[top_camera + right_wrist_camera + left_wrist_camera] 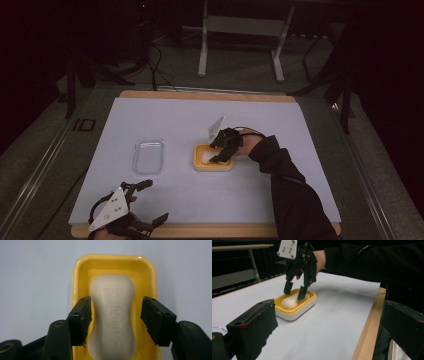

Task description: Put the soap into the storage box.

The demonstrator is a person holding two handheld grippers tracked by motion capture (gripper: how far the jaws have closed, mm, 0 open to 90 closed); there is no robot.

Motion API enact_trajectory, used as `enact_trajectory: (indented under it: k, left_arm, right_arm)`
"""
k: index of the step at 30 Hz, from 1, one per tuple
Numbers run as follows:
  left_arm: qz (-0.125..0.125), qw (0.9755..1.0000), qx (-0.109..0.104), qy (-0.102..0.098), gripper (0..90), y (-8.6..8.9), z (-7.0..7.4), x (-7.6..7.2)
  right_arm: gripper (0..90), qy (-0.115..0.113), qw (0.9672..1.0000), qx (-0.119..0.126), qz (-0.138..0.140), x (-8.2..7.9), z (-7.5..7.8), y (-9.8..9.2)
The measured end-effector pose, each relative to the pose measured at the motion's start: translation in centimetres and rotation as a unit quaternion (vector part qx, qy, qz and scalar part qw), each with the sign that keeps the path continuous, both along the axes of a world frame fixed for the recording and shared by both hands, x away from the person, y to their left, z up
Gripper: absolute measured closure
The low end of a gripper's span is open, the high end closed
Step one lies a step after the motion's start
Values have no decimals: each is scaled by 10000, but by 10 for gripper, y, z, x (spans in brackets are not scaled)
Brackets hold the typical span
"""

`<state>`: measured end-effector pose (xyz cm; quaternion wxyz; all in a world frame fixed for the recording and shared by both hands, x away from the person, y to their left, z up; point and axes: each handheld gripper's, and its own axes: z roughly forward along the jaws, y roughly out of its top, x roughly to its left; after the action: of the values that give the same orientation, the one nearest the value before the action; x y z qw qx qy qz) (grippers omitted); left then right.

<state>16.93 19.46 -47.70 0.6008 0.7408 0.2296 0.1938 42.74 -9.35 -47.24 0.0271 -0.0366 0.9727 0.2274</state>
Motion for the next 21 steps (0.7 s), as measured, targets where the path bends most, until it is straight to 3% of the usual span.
enact_trajectory:
  k: [5,10,11,12,16,18,21]
  left_arm:
    - [16,10000,6,3,12,0,0,0]
    - [26,10000,4,7,11,0,0,1]
    - [27,10000,7,8,11,0,0,1]
    - [31,10000,3,12,12,-1,0,1]
    - [43,10000,-13,19,11,-1,0,1]
    - [46,10000,-20,18,11,-1,0,1]
    - [50,10000,-16,23,11,-1,0,1]
  right_arm:
    - [375,-33,9995,208,-231,-3,13,-9]
    - [202,-73,9975,272,-642,-7,25,-20]
    - [169,-166,9970,289,-697,-8,27,-22]
    - [150,-258,9959,267,-823,-9,28,-24]
    - [137,-209,9929,209,-1151,-11,30,-31]
    - [139,-104,9901,300,-1370,-11,31,-35]
    - [140,-221,9852,383,-1657,-13,30,-39]
